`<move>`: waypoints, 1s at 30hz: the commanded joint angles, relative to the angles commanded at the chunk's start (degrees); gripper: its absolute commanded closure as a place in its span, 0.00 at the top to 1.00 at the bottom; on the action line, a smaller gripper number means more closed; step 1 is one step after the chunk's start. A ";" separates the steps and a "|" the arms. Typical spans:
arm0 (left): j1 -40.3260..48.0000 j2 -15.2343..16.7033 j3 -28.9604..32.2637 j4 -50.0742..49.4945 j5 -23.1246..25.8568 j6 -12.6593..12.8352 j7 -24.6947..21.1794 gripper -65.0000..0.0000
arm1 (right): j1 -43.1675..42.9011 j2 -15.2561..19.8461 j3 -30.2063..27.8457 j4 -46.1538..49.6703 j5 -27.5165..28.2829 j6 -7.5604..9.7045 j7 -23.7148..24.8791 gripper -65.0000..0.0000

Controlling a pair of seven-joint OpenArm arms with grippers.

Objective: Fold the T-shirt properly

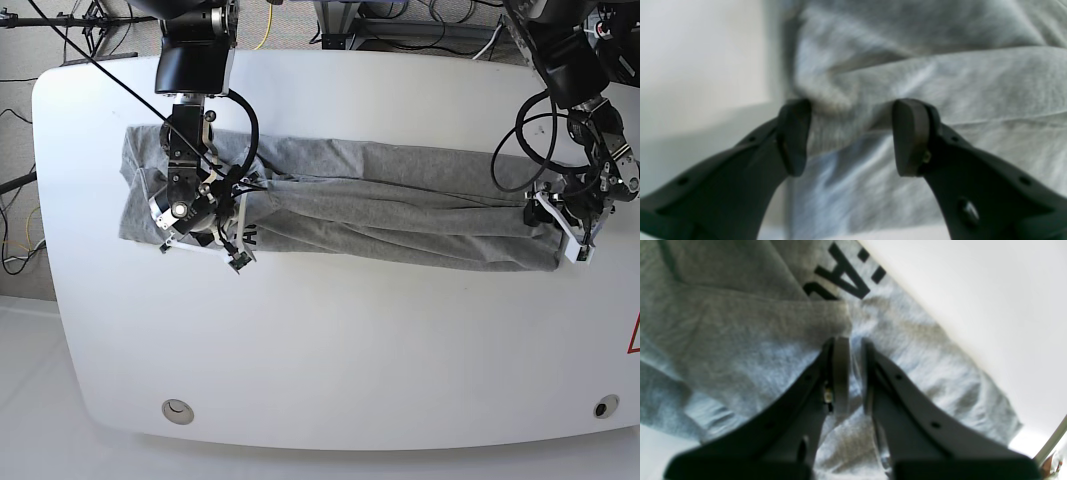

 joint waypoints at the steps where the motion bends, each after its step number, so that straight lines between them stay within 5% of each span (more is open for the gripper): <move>1: 0.08 -0.03 0.05 -0.12 -0.08 0.00 -0.63 0.54 | 0.03 0.01 0.01 0.03 -0.03 0.00 -0.02 0.09; 10: 0.75 0.03 -0.32 -1.72 -1.47 0.00 -4.87 0.52 | -0.09 0.11 0.09 0.19 0.04 0.00 -0.30 0.09; 30: -0.07 -0.07 5.21 -3.23 -0.60 0.00 -1.99 0.52 | -0.52 0.09 -0.31 -0.08 -0.08 0.00 -0.31 0.09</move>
